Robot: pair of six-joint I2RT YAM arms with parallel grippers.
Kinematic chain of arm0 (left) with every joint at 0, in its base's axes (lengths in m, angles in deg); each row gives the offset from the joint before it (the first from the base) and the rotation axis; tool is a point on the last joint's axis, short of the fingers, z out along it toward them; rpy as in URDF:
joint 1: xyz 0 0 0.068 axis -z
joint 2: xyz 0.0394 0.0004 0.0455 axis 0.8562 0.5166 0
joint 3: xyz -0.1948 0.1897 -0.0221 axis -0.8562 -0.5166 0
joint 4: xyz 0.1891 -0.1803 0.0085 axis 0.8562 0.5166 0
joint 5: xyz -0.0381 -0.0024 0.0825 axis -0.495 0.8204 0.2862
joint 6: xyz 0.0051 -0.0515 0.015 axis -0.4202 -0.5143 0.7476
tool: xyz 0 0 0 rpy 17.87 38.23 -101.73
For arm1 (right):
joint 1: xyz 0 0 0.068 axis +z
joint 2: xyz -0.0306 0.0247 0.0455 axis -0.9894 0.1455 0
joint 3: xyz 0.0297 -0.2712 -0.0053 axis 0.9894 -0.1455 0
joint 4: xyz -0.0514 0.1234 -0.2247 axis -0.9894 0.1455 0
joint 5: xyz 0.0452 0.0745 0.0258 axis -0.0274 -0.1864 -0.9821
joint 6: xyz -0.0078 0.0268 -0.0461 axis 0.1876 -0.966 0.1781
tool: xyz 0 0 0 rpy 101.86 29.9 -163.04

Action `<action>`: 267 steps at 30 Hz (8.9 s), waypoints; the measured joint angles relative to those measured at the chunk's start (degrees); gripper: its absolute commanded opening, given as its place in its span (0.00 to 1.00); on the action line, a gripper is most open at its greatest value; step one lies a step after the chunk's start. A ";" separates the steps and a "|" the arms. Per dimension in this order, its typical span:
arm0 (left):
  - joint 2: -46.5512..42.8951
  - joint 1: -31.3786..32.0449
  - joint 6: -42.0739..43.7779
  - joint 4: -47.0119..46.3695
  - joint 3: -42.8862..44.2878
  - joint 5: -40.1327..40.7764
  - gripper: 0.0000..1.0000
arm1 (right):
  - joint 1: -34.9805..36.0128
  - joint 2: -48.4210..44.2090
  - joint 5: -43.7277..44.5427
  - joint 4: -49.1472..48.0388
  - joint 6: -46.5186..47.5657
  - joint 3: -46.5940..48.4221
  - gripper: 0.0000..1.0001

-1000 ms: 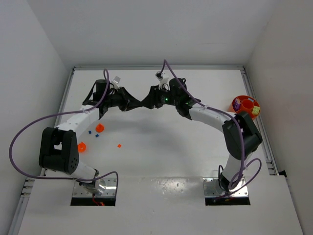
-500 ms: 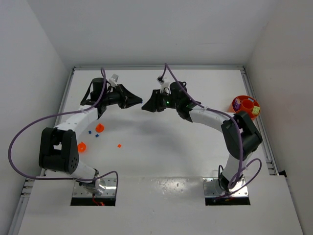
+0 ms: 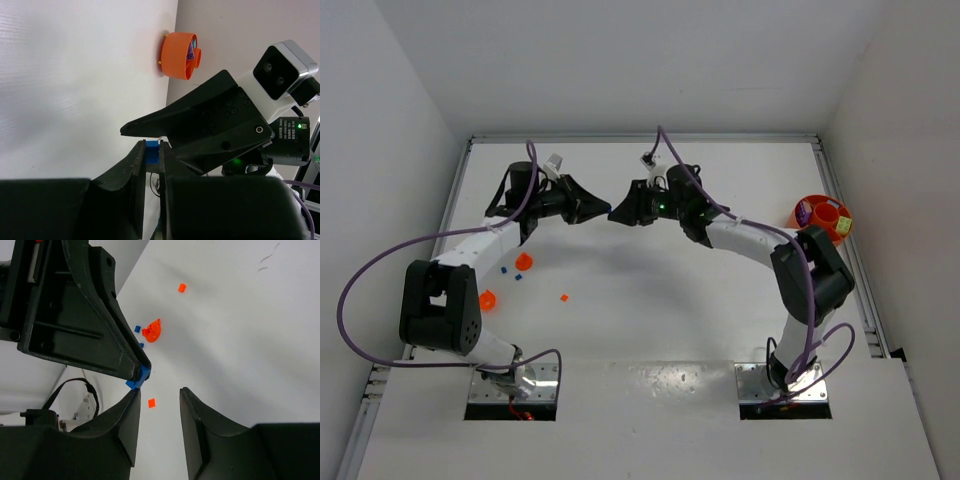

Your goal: Sort the legos into containers by color

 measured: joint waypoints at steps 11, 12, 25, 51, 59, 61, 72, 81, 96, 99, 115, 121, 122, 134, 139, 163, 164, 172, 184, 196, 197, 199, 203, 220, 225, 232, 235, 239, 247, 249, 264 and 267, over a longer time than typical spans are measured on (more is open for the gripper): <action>0.00 0.42 2.05 0.61 0.00 3.56 0.00 | 0.02 2.84 -0.11 0.04 -0.17 2.58 0.38; 0.00 0.59 2.32 0.90 0.02 3.91 0.00 | 0.04 2.91 -0.13 0.09 -0.15 2.60 0.38; 0.00 1.42 4.46 3.26 0.11 5.64 0.00 | 0.46 3.52 -1.22 -0.11 -0.20 3.13 0.38; -0.98 1.92 4.42 -0.44 -1.70 6.93 0.22 | 0.74 3.50 -0.02 -0.17 1.40 3.48 0.00; -2.71 3.02 5.11 0.07 -3.02 4.66 0.71 | -0.81 0.07 3.54 0.44 5.68 1.31 0.00; -2.86 3.74 5.53 1.16 -3.02 4.28 0.81 | -1.86 -1.31 4.50 0.52 6.93 0.59 0.00; -2.80 1.25 12.26 9.38 0.13 7.56 1.00 | -6.12 -15.17 5.31 10.27 18.08 -8.46 0.00; 5.27 0.22 31.10 18.93 17.84 7.50 1.00 | -24.52 -25.24 6.21 33.92 30.64 -8.41 0.00; 12.37 6.29 51.21 33.99 36.50 18.64 1.00 | -56.57 -9.90 7.10 72.70 62.20 20.72 0.00; 13.46 6.29 51.89 35.06 36.50 19.12 1.00 | -58.45 -5.81 6.14 78.42 67.63 24.30 0.00; 13.77 6.29 51.23 36.28 36.52 24.15 1.00 | -60.92 0.39 13.18 84.78 76.81 23.63 0.00; 13.77 6.29 51.23 36.48 36.52 26.58 1.00 | -60.98 0.61 15.78 82.73 76.02 23.52 0.16; 13.77 6.29 51.23 36.57 36.52 26.91 1.00 | -60.98 0.81 16.15 82.49 75.78 23.54 0.20; 14.05 6.25 51.28 37.22 36.52 28.76 1.00 | -61.09 3.80 16.92 81.61 74.42 24.13 0.34; 12.63 4.39 53.35 37.79 34.93 28.72 0.97 | -60.59 3.08 13.29 83.19 73.77 26.88 0.33; 2.23 -24.52 99.23 62.45 14.34 35.93 0.51 | -39.50 -5.84 0.20 75.63 58.75 14.67 0.32; 2.97 -24.52 98.68 61.53 13.81 36.79 0.51 | -39.39 -5.90 0.17 75.30 58.42 14.38 0.31; 7.13 -24.17 86.18 54.36 7.98 40.92 0.49 | -39.30 -6.93 0.09 73.66 56.43 12.17 0.31; 12.94 -22.58 67.93 45.79 8.02 46.82 0.47 | -39.30 -7.26 -0.37 73.26 54.86 12.17 0.31; 18.01 -22.58 62.99 44.46 8.22 47.15 0.39 | -39.30 -7.26 -0.37 73.24 54.49 12.17 0.31; 18.05 -22.58 62.77 44.46 8.26 47.17 0.39 | -39.30 -7.26 -0.35 73.24 54.49 12.17 0.31; 18.27 -22.58 62.34 44.50 8.41 47.34 0.39 | -39.30 -7.26 -0.35 73.24 54.49 12.17 0.30; 19.23 -22.91 61.70 44.89 9.66 47.76 0.41 | -39.30 -7.26 -0.37 73.22 54.47 12.17 0.30; 21.44 -24.13 59.91 45.09 12.55 46.25 0.14 | -39.30 -7.26 -0.92 73.22 54.47 12.17 0.30; 21.62 -24.55 59.47 45.24 12.85 45.38 0.00 | -39.30 -7.26 -1.68 73.26 54.42 12.17 0.27; 20.39 -25.42 60.24 43.95 12.83 36.61 0.00 | -36.94 -10.60 -9.31 71.38 54.53 7.13 0.27; 16.48 -24.81 59.56 43.63 13.07 27.85 0.00 | -33.24 -12.92 -15.21 69.18 53.72 5.05 0.28; 9.86 -20.76 55.54 41.92 15.69 15.98 0.00 | -26.97 -13.73 -23.30 60.35 47.80 3.43 0.28; 5.66 -9.94 37.70 29.31 17.64 -5.29 0.00 | -13.75 -5.60 -32.87 19.06 12.44 -0.22 0.43; 5.51 -8.94 33.38 25.49 16.26 -9.14 0.00 | -11.28 -1.42 -33.11 6.43 1.68 -0.44 0.45; 1.60 -8.00 9.75 9.03 8.37 -18.03 0.00 | -2.95 11.52 -25.79 -41.70 -43.08 1.16 0.42; 1.60 -8.00 8.04 7.98 7.45 -18.05 0.00 | -2.25 12.37 -25.11 -42.05 -44.50 1.73 0.42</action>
